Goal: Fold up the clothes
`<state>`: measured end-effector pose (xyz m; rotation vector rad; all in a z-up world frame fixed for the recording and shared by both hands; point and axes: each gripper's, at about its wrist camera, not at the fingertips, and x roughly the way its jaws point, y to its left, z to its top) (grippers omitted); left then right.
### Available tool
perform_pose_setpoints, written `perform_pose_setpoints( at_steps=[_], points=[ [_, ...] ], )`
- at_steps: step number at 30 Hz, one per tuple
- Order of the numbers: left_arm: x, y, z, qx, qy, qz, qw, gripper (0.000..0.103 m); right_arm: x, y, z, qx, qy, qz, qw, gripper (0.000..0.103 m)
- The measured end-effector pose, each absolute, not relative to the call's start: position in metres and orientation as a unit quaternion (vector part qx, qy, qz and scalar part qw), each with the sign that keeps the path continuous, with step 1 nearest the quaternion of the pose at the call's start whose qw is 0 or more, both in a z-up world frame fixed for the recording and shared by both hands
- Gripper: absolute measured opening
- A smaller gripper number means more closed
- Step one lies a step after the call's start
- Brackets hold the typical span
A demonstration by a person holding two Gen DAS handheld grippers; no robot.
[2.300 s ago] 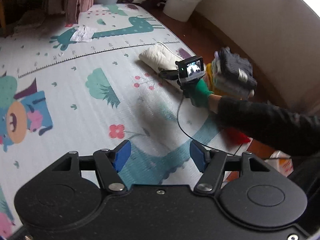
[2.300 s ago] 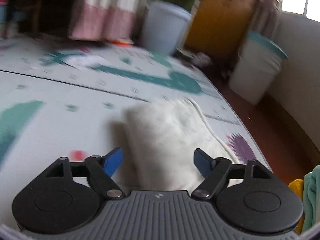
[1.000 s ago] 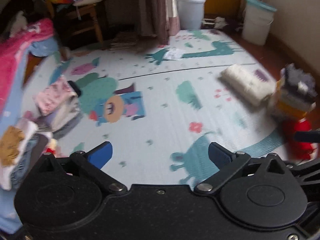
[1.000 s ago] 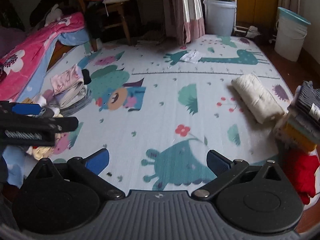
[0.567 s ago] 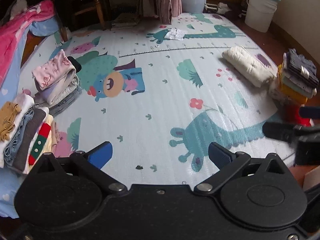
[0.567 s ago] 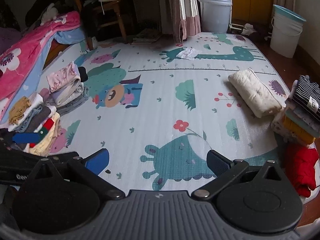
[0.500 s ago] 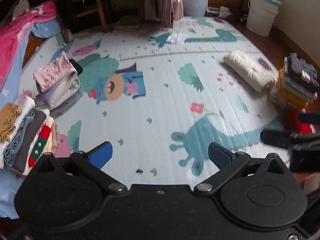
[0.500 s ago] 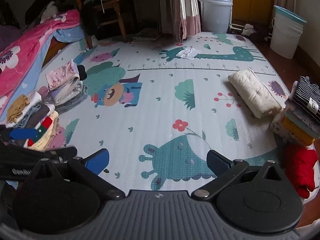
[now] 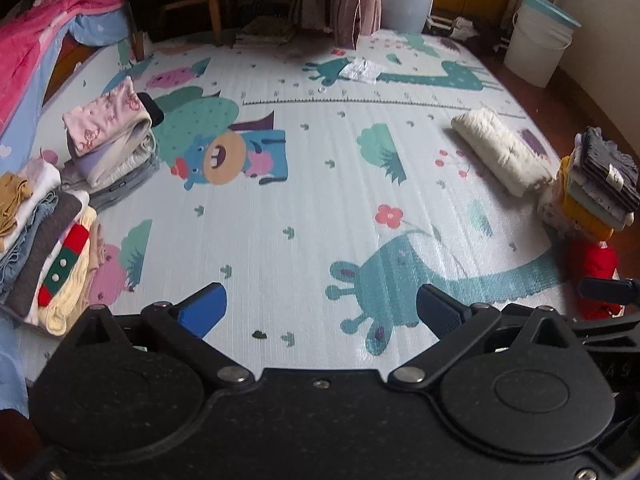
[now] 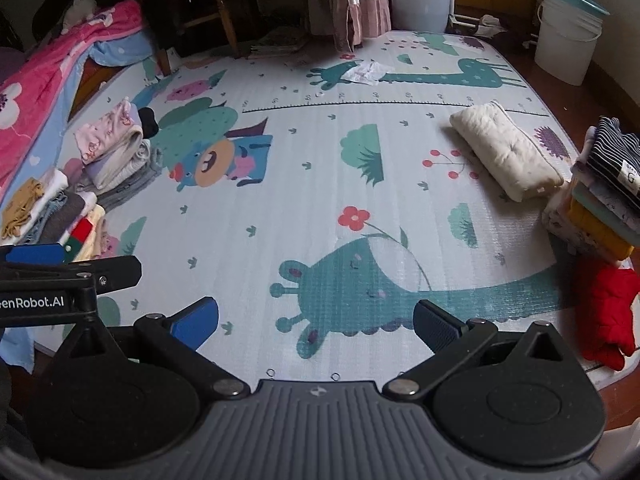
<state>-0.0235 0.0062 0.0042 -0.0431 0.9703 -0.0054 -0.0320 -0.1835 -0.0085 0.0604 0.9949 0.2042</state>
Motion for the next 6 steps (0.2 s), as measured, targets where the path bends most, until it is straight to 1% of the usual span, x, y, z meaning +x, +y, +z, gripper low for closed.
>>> perform_pose_setpoints(
  at_steps=[6],
  points=[
    [-0.0245,0.0031,-0.0033,-0.017,0.478,-0.006,0.878,0.101,-0.0325,-0.1868,-0.0164,0.032,0.491,0.094,0.865,0.103]
  ],
)
